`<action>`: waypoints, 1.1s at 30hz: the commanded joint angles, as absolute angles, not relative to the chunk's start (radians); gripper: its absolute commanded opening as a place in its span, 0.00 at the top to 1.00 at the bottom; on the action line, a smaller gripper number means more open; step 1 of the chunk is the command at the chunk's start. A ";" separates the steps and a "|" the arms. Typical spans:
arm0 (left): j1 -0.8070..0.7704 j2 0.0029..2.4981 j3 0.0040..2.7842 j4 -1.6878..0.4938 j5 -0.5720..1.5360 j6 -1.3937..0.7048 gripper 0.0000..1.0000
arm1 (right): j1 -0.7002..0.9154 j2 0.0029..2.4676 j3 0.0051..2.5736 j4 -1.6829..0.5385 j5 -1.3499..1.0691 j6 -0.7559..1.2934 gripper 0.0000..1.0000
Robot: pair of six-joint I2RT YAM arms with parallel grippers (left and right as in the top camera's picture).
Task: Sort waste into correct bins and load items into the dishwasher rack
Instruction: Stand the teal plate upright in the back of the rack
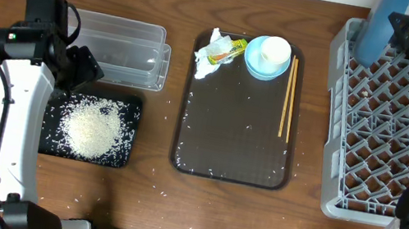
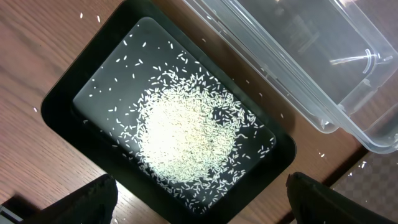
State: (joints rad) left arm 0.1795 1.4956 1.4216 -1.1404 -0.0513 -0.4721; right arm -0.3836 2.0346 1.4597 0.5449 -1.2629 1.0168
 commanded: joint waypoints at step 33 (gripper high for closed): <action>0.181 1.481 1.418 -1.140 -0.052 -0.477 0.10 | -0.727 1.846 1.462 0.627 -1.342 1.253 0.01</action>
State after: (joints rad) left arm 0.1795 1.4956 1.4216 -1.1400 -0.0513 -0.4721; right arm -0.7116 1.9270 1.4582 0.6205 -1.3617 1.2526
